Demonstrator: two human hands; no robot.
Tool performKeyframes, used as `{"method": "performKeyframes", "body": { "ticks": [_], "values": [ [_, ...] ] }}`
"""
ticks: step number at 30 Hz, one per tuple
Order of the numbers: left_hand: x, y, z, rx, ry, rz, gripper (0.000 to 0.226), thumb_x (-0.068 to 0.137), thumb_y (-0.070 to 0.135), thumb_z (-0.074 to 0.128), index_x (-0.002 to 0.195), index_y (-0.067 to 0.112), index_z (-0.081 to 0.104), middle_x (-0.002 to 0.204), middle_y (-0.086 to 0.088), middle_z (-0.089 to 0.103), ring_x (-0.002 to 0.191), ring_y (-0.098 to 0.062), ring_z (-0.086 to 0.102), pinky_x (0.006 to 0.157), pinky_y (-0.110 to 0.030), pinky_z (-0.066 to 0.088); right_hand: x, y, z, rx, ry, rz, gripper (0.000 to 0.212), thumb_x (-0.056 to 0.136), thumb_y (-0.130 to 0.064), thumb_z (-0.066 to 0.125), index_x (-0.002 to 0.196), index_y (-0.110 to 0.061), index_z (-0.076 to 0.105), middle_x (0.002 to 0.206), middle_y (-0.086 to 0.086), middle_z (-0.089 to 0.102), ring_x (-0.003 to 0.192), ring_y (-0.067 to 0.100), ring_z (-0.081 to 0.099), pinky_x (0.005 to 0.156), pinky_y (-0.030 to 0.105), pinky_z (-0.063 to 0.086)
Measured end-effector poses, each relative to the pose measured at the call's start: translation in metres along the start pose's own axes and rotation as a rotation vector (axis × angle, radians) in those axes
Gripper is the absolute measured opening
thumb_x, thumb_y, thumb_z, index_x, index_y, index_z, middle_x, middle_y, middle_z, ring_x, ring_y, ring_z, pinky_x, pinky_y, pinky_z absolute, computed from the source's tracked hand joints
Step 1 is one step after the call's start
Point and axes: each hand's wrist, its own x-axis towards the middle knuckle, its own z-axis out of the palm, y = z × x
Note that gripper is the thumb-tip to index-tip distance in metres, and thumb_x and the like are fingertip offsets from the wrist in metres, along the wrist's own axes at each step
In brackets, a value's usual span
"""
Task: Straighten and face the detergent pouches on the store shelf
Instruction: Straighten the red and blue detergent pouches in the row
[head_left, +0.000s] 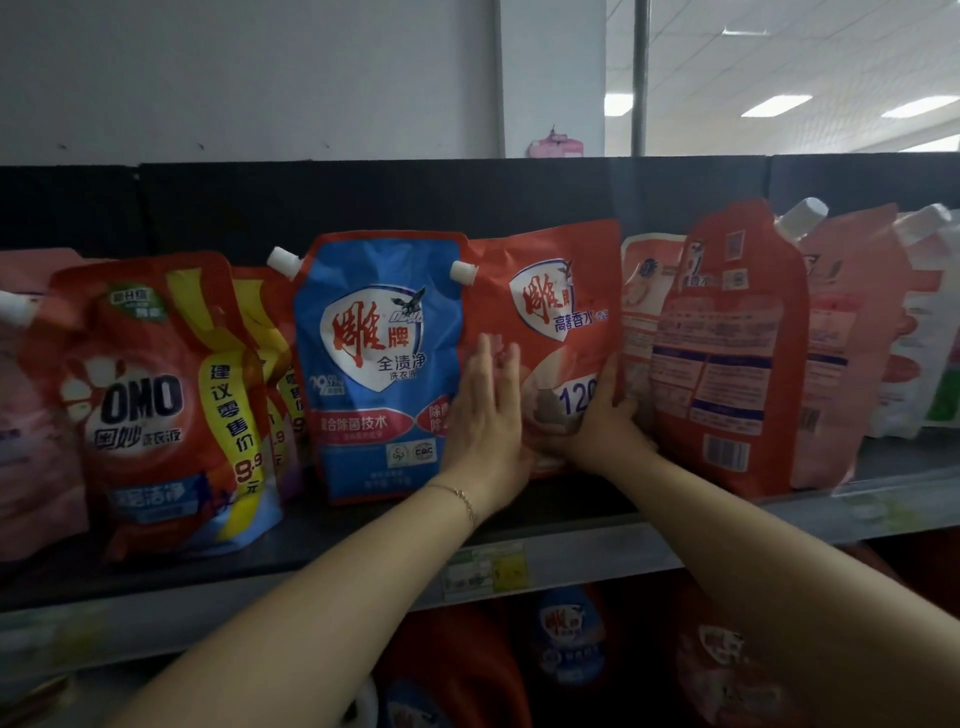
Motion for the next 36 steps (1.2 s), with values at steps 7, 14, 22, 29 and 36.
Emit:
{"method": "performKeyframes", "body": {
  "ticks": [7,14,22,29,36],
  "values": [
    [0.028,0.006,0.008,0.358,-0.238,0.168,0.131,0.073,0.066,0.065,0.144,0.013,-0.031,0.151,-0.003,-0.037,0.14,-0.023,-0.033,0.11,-0.042,-0.018,-0.008,0.0,-0.032,-0.431,0.05,-0.339,0.137,0.07,-0.051,0.079,0.146,-0.021,-0.03,0.157,0.017,-0.022,0.146,0.041,-0.001,0.114,0.06,0.019],
    [0.048,-0.009,0.014,0.501,-0.252,0.2,0.105,0.089,0.049,0.056,0.148,0.012,-0.022,0.155,-0.009,-0.031,0.143,-0.025,-0.026,0.117,-0.04,-0.008,0.012,0.002,-0.021,-0.659,0.092,-0.598,0.113,0.085,-0.05,0.062,0.148,-0.021,-0.027,0.155,0.004,-0.034,0.145,0.03,-0.021,0.115,0.057,0.011],
    [0.07,-0.014,0.02,0.571,-0.265,-0.008,0.095,0.093,0.037,0.053,0.148,0.021,-0.023,0.153,-0.009,-0.034,0.143,-0.026,-0.026,0.117,-0.038,-0.008,0.047,-0.012,-0.015,-0.674,0.066,-0.577,0.112,0.086,-0.033,0.066,0.146,-0.03,-0.03,0.151,0.008,-0.039,0.142,0.028,-0.029,0.117,0.055,0.004],
    [0.079,-0.016,0.038,0.57,-0.148,-0.071,0.076,0.102,0.033,0.033,0.146,0.016,-0.026,0.147,-0.012,-0.039,0.142,-0.029,-0.027,0.113,-0.039,-0.017,0.071,-0.014,-0.005,-0.681,0.134,-0.604,0.119,0.085,-0.034,0.067,0.133,-0.036,-0.042,0.15,0.008,-0.041,0.142,0.028,-0.03,0.118,0.056,0.003],
    [0.086,-0.015,0.055,0.534,-0.109,-0.055,0.08,0.101,0.039,0.032,0.144,0.016,-0.031,0.136,-0.013,-0.046,0.126,-0.027,-0.04,0.108,-0.04,-0.021,0.085,-0.001,0.009,-0.637,0.331,-0.634,0.106,0.088,-0.034,0.062,0.145,-0.029,-0.027,0.155,0.013,-0.03,0.144,0.031,-0.023,0.116,0.047,0.001]
  ]
}}
